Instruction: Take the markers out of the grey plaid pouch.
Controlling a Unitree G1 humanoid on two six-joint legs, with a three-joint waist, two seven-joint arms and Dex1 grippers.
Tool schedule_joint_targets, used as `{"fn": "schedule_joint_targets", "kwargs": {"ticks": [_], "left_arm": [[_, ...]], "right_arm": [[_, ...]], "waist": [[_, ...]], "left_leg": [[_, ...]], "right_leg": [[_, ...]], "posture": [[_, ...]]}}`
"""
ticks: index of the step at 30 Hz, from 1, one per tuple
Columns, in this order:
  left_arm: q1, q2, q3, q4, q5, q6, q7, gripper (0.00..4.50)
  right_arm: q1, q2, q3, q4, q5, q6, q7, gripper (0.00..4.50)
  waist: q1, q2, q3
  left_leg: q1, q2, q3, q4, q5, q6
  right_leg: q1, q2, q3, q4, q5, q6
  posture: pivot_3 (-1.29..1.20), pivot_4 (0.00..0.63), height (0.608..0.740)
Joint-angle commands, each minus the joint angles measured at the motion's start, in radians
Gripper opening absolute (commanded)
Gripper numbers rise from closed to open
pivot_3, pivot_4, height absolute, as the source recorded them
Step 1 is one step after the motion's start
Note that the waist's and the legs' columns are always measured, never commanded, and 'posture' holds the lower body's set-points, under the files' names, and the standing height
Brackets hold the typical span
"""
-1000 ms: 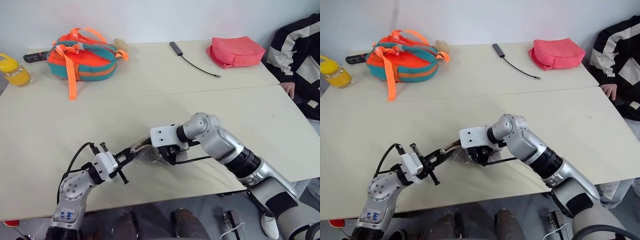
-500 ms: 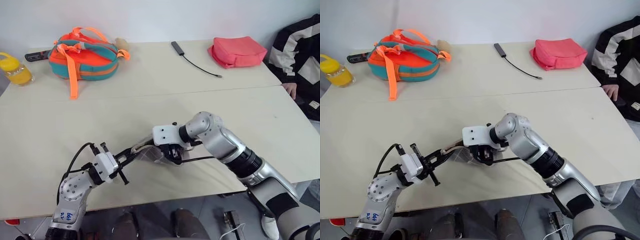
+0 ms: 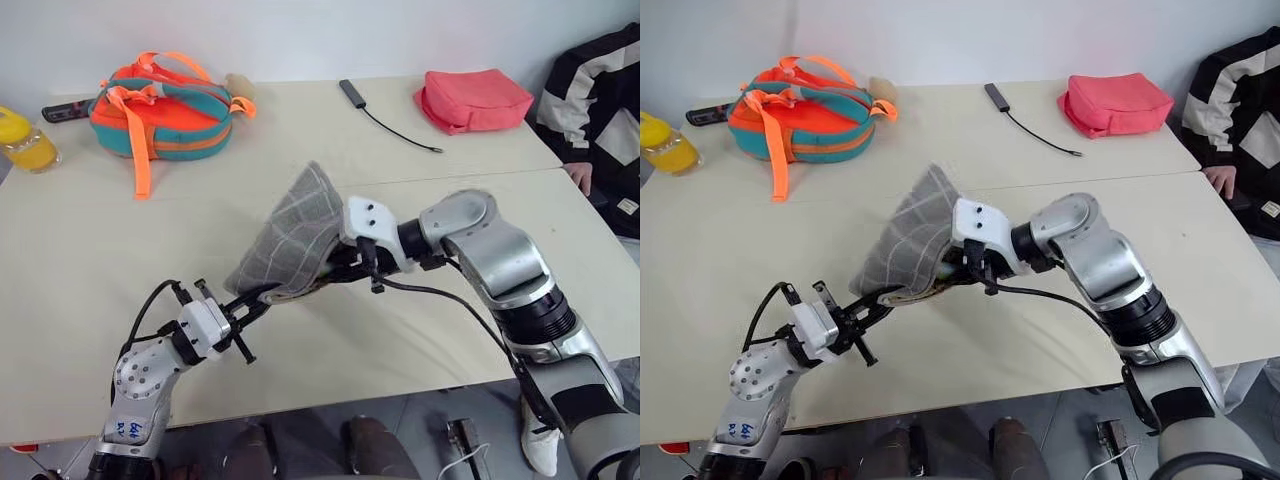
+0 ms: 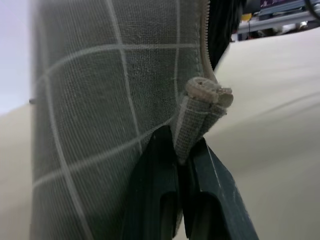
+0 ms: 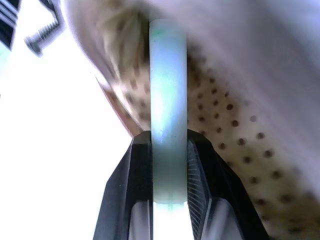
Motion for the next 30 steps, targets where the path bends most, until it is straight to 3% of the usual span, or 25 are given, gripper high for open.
{"fn": "schedule_joint_targets", "kwargs": {"ticks": [1, 10, 16, 21, 25, 30], "left_arm": [[0.003, 0.001, 0.020, -0.008, -0.006, 0.005, 0.009, 0.00], [-0.038, -0.016, 0.085, -0.027, -0.096, 0.097, 0.045, 0.00], [-0.033, -0.006, 0.105, -0.033, -0.101, 0.113, 0.032, 0.00], [-0.034, 0.000, 0.139, -0.023, -0.113, 0.124, 0.033, 0.00], [-0.038, 0.001, 0.155, -0.012, -0.115, 0.125, 0.028, 0.00], [-0.045, -0.002, 0.155, -0.001, -0.117, 0.126, 0.021, 0.00]], "right_arm": [[0.003, -0.037, -0.016, -0.022, 0.021, -0.035, -0.003, 0.45], [0.045, -0.168, 0.076, 0.054, -0.076, -0.154, 0.001, 0.45], [0.033, -0.160, -0.042, 0.051, 0.044, -0.083, 0.008, 0.45], [0.069, -0.231, -0.187, 0.035, 0.187, 0.028, 0.037, 0.45], [0.110, -0.279, -0.270, 0.086, 0.196, 0.022, -0.025, 0.45], [0.159, -0.280, -0.248, 0.257, 0.014, -0.186, -0.237, 0.45]], "waist": [[0.002, 0.000, 0.000], [-0.001, 0.000, 0.000], [0.000, 0.001, 0.001], [0.007, 0.000, 0.001], [0.005, 0.000, 0.001], [0.000, 0.000, 0.001]], "left_leg": [[0.000, 0.000, 0.000, 0.000, 0.000, 0.000], [0.000, 0.000, 0.000, 0.001, 0.000, 0.001], [0.000, 0.000, 0.000, 0.001, 0.000, 0.001], [0.000, 0.000, 0.000, 0.002, -0.001, 0.001], [0.000, 0.000, -0.001, 0.002, -0.001, 0.001], [0.000, 0.000, 0.001, 0.002, -0.001, 0.001]], "right_leg": [[0.000, 0.000, 0.000, 0.000, 0.000, 0.000], [0.000, 0.000, 0.000, -0.001, 0.000, 0.000], [-0.001, 0.000, 0.001, -0.001, 0.000, 0.000], [0.000, 0.000, 0.001, -0.001, 0.000, 0.000], [0.001, 0.000, 0.001, -0.002, 0.000, 0.000], [0.001, 0.000, 0.001, -0.002, 0.000, 0.000]], "posture": [[0.00, 0.150, 0.740], [0.00, 0.150, 0.740], [0.00, 0.150, 0.740], [0.00, 0.150, 0.740], [0.00, 0.150, 0.740], [0.00, 0.150, 0.740]]}}
